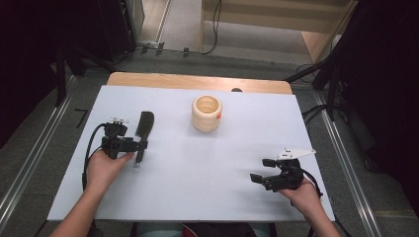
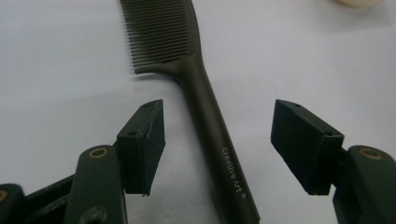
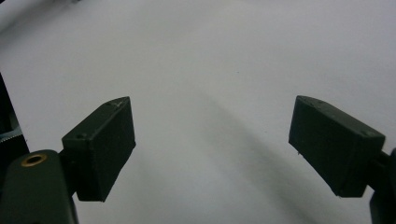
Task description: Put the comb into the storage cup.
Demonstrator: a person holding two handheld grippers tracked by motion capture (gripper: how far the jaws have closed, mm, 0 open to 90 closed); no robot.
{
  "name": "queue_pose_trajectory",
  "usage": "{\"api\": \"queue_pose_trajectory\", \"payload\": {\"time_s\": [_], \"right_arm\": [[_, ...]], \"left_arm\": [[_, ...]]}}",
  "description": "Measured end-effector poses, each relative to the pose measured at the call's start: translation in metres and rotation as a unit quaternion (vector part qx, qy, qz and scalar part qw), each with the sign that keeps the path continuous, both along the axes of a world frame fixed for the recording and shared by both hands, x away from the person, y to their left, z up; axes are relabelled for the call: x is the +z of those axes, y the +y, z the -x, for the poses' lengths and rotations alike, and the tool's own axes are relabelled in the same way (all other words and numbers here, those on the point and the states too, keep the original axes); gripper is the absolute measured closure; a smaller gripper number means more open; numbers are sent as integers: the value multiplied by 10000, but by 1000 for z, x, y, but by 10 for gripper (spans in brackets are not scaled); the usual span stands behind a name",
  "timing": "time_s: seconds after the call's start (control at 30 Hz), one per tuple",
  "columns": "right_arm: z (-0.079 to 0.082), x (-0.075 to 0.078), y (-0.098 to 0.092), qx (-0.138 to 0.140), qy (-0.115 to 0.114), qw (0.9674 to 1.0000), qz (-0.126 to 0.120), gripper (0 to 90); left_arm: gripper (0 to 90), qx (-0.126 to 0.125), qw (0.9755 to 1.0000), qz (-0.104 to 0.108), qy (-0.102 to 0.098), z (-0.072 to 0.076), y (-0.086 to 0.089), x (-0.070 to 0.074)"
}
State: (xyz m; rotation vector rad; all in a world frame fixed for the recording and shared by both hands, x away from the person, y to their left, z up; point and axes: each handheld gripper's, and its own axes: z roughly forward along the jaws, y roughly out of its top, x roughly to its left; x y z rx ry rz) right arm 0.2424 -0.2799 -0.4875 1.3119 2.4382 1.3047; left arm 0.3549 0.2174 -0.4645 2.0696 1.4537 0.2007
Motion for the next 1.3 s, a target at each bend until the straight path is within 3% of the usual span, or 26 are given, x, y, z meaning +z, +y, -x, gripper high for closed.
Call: {"api": "queue_pose_trajectory", "payload": {"time_s": [0.3,0.43,0.6,0.7,0.87,1.3], "right_arm": [[-1,0,0,16,-4,10000,24,127],[-1,0,0,11,-4,10000,28,127],[-1,0,0,4,-1,10000,59,127],[-1,0,-1,-12,7,10000,79,127],[-2,-1,0,-40,24,10000,79,127],[-2,-1,0,-28,7,10000,94,127]], "left_arm": [[505,22,9996,-263,53,4,-5,-9],[590,-29,9990,-425,164,5,-10,-14],[671,-28,9969,-788,-8,8,-16,-16],[713,47,9961,-881,-88,10,-17,-17],[728,81,9954,-941,-176,13,-19,-19],[734,-9,9963,-855,-77,10,-16,-18]]}}
